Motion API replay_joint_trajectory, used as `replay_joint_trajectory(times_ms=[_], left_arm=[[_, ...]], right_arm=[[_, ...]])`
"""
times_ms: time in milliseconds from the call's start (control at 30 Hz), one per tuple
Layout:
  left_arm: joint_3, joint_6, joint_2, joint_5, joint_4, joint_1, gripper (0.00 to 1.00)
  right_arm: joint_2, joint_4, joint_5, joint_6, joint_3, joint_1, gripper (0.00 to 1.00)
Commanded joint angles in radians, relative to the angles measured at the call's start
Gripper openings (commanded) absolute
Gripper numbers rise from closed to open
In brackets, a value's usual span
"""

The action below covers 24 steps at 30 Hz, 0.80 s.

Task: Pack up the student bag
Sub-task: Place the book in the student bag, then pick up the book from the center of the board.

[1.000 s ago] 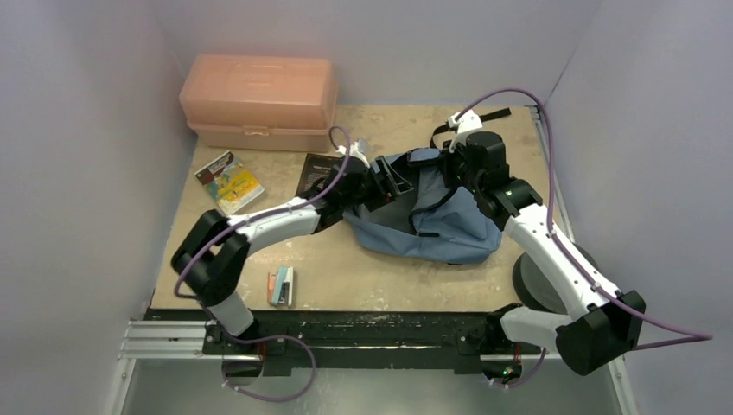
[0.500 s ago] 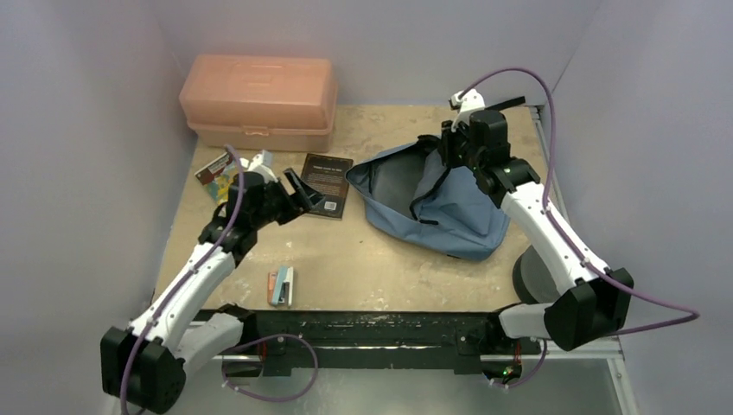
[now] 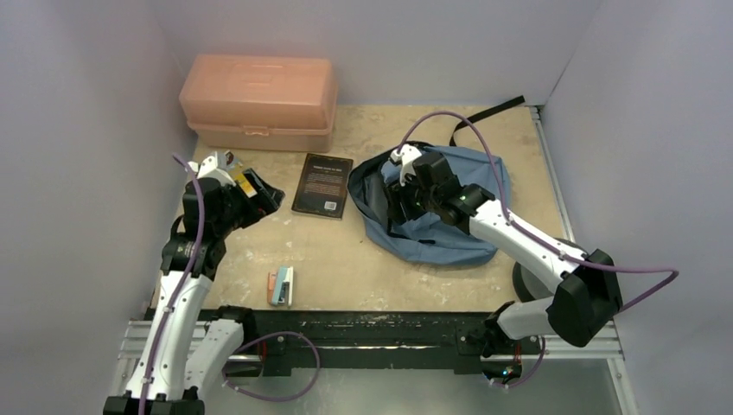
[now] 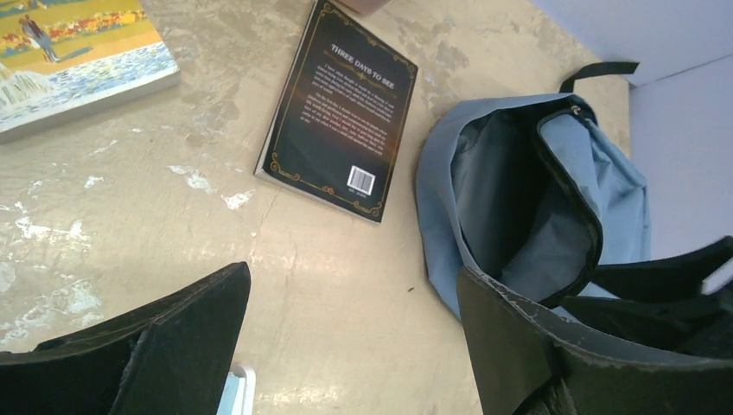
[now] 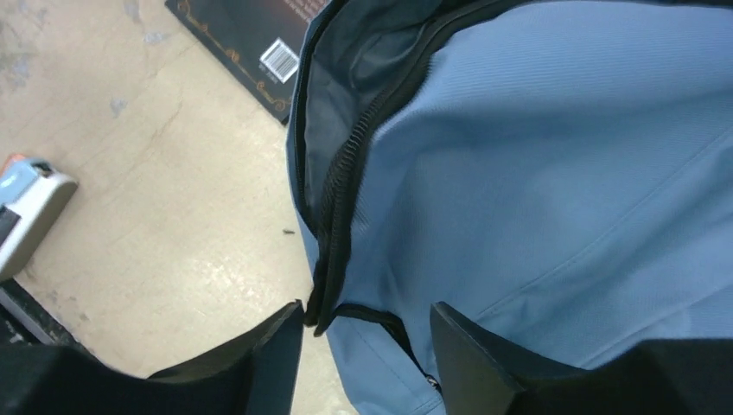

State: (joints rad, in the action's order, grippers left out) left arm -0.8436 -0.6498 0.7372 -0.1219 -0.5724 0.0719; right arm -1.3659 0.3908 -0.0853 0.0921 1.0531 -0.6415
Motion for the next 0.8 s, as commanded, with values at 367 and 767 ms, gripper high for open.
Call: replay_joint_trajectory(times_ms=[367,767], left_arm=[[-0.036,-0.074,0.574,-0.044,0.331,-0.007,0.81],[-0.147,-0.083,0.930,0.012,0.416,0.016,0.63]], right_arm=[[-0.073,-0.220,0.087,0.201,0.229,-0.135,0.96],[-0.474,-0.379,-0.061,0.286,0.417,-0.161,0.47]])
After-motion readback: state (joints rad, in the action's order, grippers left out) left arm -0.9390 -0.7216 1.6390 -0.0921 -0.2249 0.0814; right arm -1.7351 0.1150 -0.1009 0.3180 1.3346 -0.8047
